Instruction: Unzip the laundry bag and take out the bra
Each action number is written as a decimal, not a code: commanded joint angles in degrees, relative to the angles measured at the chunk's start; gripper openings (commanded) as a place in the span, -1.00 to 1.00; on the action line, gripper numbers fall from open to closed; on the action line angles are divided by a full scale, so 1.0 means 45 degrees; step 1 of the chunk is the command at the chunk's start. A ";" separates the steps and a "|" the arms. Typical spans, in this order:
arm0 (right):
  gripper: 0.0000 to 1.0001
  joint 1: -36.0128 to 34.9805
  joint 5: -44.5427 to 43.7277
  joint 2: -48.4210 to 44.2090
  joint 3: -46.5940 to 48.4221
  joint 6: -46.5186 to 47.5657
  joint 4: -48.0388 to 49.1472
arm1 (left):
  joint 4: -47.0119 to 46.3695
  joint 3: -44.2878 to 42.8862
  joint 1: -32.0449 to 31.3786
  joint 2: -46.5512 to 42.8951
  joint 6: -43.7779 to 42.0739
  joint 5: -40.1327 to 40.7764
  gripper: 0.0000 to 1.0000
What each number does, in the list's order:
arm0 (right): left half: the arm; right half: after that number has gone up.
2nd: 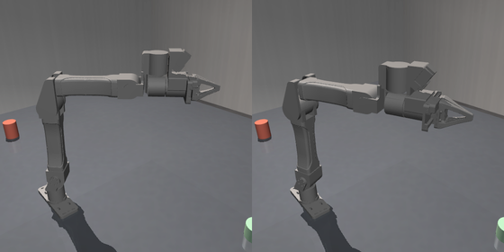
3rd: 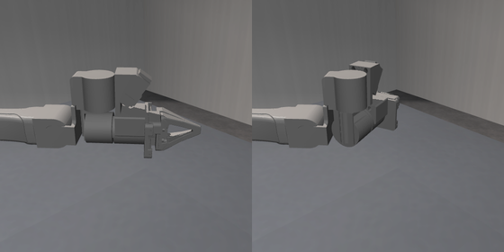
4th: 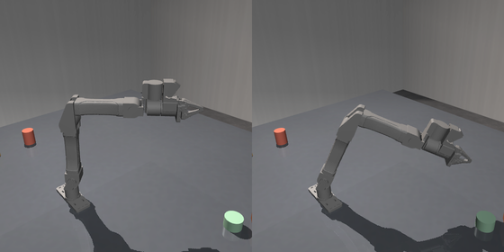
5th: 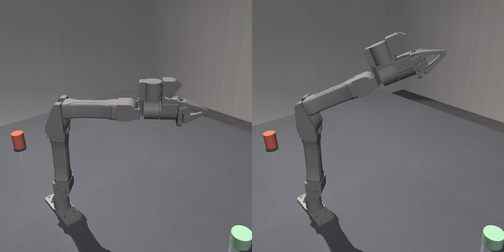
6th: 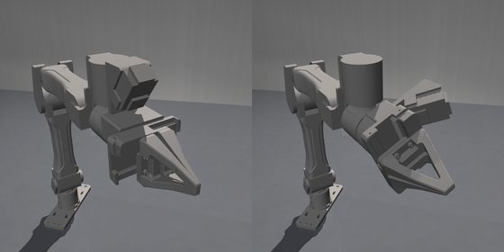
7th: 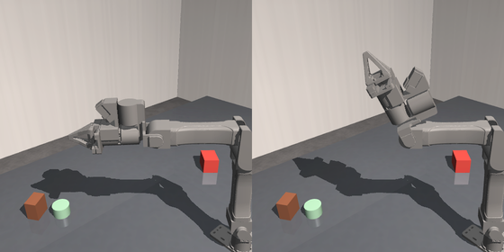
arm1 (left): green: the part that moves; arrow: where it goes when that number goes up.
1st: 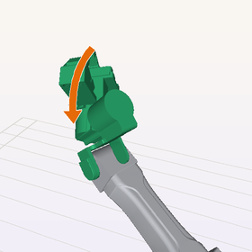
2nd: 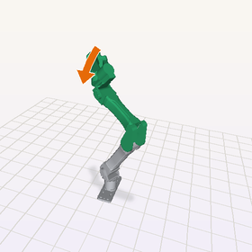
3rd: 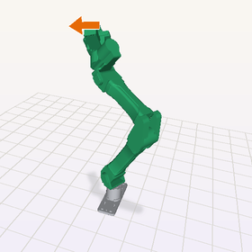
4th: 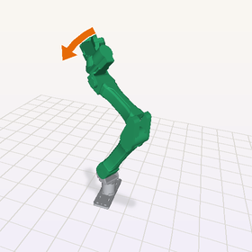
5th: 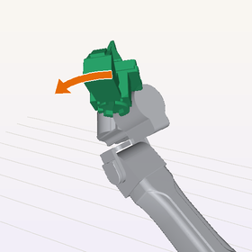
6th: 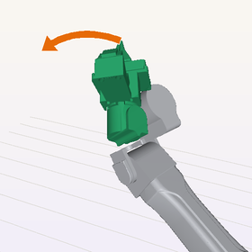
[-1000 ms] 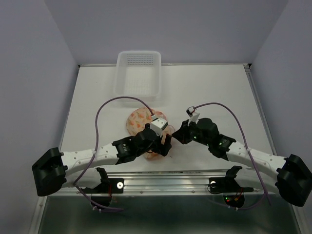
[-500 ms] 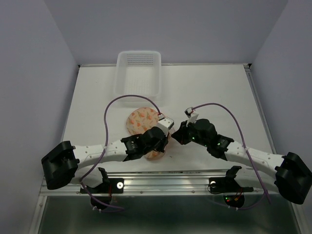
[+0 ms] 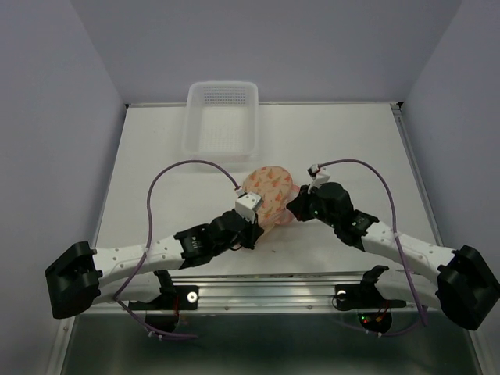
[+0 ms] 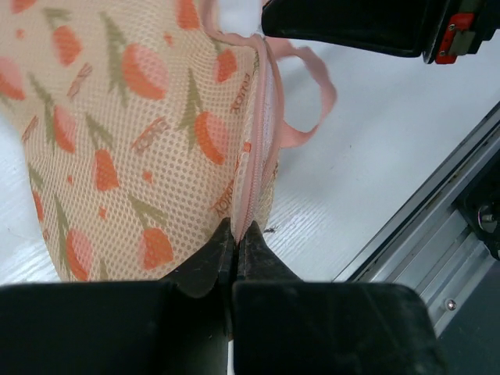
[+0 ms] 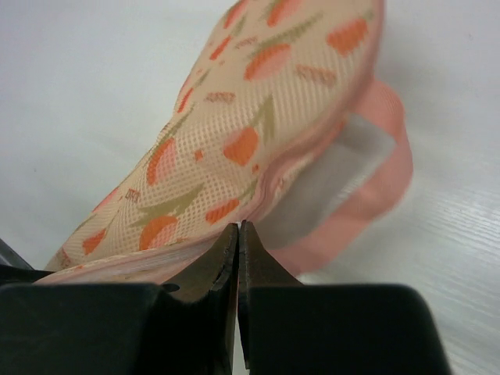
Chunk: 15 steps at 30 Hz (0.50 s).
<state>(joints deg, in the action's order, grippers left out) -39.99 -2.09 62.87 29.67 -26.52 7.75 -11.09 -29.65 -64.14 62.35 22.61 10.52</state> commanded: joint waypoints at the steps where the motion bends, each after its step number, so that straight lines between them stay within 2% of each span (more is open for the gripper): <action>1: -0.99 0.0370 -0.0554 0.0033 0.0828 0.0718 0.0173 | 0.0472 0.0709 -0.0083 -0.0554 0.0697 0.0257 -0.90; 3: -0.99 0.0370 0.0166 -0.0259 0.0790 0.0951 0.0173 | 0.0686 0.0652 -0.0063 -0.0515 0.0873 0.1076 -0.70; 5: -0.98 0.0370 0.0366 -0.0571 0.0614 0.1011 0.0114 | 0.0921 0.0457 0.0073 -0.0399 0.0933 0.1507 -0.33; 6: -0.99 0.0370 0.0714 -0.0708 0.0536 0.0953 0.0075 | 0.1019 0.0166 0.0286 -0.0340 0.0874 0.1664 0.07; 7: -0.99 0.0370 0.1046 -0.0980 0.0458 0.0914 0.0017 | 0.1136 0.0028 0.0366 -0.0301 0.0758 0.1665 0.73; 8: -0.99 0.0370 0.1146 -0.1080 0.0361 0.0875 -0.0003 | 0.1137 -0.0071 0.0405 -0.0300 0.0447 0.1646 0.90; 9: -0.99 0.0370 0.1321 -0.1158 0.0224 0.0739 0.0016 | 0.1079 -0.0284 0.0405 -0.0320 0.0270 0.1549 0.98; 15: -0.99 -0.0331 0.1596 -0.1101 -0.0031 0.0250 0.0406 | 0.0669 -0.1182 0.0405 -0.0223 -0.0863 0.0456 0.98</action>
<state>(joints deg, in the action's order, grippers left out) -39.48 3.38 58.11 29.91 -24.38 6.46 -6.13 -30.26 -62.28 61.06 22.87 14.33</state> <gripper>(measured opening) 0.043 0.986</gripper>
